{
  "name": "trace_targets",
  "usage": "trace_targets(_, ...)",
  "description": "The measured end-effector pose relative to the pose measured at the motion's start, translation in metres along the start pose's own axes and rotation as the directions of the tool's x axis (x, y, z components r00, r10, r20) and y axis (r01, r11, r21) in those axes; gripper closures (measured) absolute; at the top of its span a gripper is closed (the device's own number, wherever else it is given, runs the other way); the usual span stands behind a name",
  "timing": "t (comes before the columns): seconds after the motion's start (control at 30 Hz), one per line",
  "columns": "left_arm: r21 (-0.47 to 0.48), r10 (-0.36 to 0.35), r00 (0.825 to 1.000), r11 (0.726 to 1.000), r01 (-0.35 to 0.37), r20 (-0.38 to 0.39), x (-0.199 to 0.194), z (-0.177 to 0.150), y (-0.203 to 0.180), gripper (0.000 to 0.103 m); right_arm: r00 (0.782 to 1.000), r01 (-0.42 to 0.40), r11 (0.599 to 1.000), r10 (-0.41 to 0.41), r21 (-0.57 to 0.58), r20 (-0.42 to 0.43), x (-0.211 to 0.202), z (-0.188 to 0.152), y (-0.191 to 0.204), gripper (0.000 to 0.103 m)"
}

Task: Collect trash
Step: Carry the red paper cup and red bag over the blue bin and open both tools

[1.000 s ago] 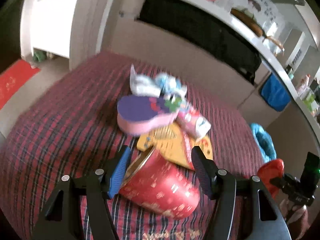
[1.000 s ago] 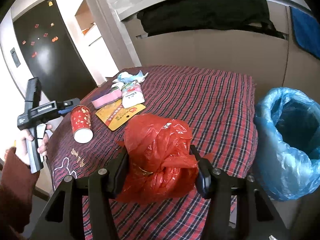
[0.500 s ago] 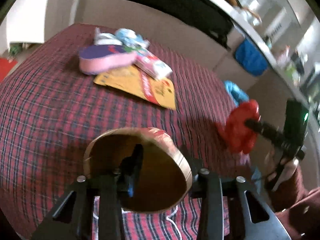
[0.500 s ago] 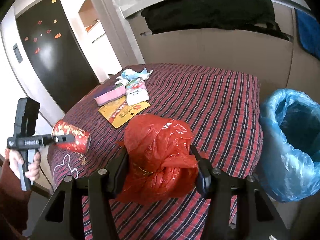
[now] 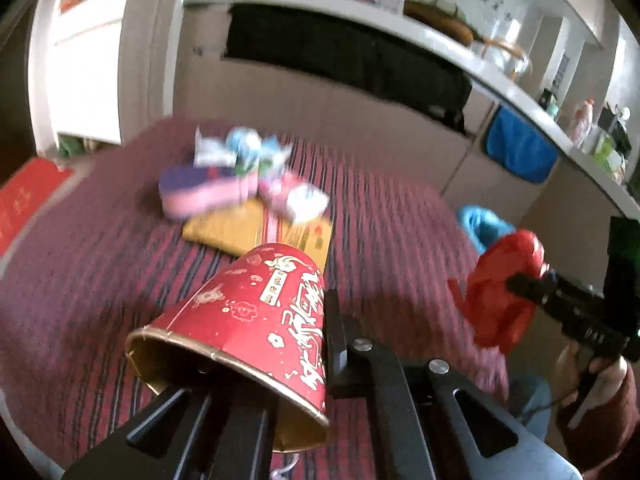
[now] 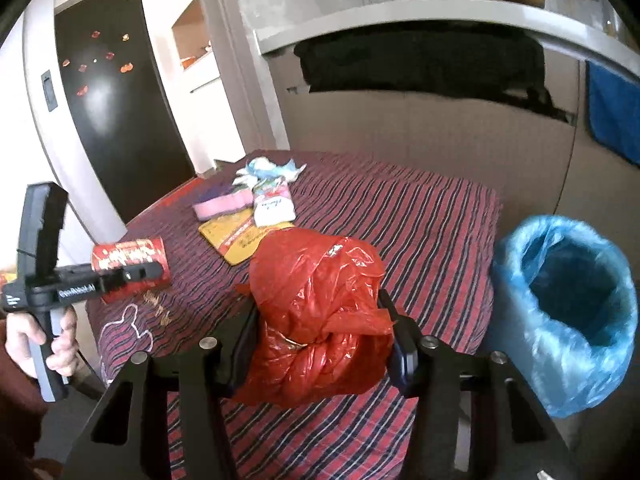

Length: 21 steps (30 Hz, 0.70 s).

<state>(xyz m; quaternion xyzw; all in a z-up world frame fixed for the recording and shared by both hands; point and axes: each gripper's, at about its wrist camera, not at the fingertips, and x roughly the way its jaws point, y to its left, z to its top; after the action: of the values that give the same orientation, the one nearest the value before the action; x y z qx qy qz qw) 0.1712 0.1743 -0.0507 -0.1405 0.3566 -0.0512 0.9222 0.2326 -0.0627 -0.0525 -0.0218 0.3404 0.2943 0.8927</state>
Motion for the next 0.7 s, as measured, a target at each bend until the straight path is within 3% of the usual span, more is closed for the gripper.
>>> trace_targets(0.17, 0.022, -0.022, 0.997, 1.0, 0.021, 0.078, -0.004, 0.032, -0.035, 0.102, 0.999, -0.025, 0.999, 0.023, 0.04, 0.047, -0.014, 0.014, -0.016, 0.054)
trace_targets(0.4, 0.218, -0.075, 0.974, 0.976, 0.028, 0.213, 0.004, 0.081, -0.133, 0.101, 0.988, -0.005, 0.997, -0.008, 0.078, 0.155, -0.053, 0.043, -0.05, 0.055)
trace_targets(0.53, 0.278, -0.155, 0.96, 0.957, 0.087, 0.234, 0.023, 0.096, -0.183, 0.101, 0.966, 0.088, 0.992, -0.106, 0.087, 0.234, -0.089, 0.058, -0.083, 0.054)
trace_targets(0.7, 0.316, -0.218, 0.952, 0.938, 0.143, 0.216, 0.064, 0.104, -0.243, 0.101, 0.943, 0.188, 0.973, -0.218, 0.138, 0.253, -0.119, 0.06, -0.13, 0.054)
